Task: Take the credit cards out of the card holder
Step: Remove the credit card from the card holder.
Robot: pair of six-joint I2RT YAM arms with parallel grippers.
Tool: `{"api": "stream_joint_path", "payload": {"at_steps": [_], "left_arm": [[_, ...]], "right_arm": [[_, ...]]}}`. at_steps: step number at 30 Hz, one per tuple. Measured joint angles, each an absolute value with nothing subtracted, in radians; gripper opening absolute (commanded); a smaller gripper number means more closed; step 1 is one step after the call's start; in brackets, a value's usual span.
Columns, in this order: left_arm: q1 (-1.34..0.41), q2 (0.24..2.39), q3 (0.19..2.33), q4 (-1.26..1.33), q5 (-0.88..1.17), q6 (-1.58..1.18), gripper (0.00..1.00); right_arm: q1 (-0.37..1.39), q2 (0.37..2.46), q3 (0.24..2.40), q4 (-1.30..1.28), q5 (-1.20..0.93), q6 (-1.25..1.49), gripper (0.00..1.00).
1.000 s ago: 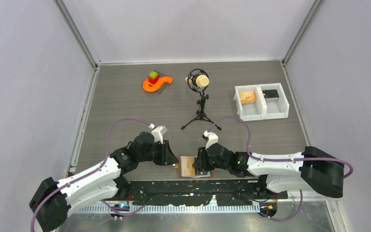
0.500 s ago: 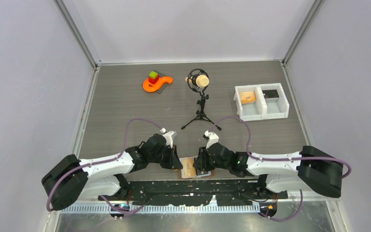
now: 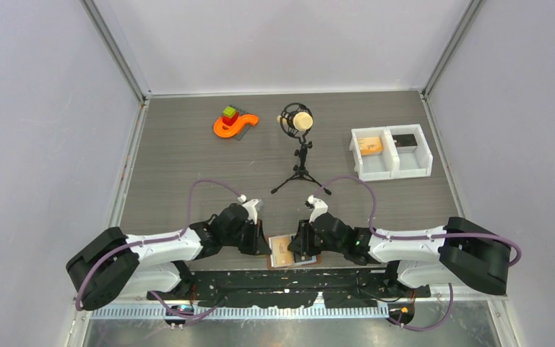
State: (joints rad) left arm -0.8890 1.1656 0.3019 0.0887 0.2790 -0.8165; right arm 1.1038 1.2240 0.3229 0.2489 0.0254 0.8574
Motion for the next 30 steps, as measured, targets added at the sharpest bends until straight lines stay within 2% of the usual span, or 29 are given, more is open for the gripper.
{"api": "stream_joint_path", "payload": {"at_steps": [13, 19, 30], "left_arm": [[-0.889, 1.184, 0.289, 0.143, 0.281, -0.834, 0.02], [-0.889, 1.178, 0.279, 0.157, 0.280, -0.838, 0.02], [-0.889, 1.168, 0.266, 0.169, 0.277, -0.853, 0.02]], "right_arm": [[1.096, 1.268, 0.316, 0.297, -0.029, 0.887, 0.27], [1.086, 1.271, 0.316, 0.297, -0.032, 0.897, 0.31], [1.084, 1.262, 0.316, 0.281, -0.021, 0.922, 0.31]]}}
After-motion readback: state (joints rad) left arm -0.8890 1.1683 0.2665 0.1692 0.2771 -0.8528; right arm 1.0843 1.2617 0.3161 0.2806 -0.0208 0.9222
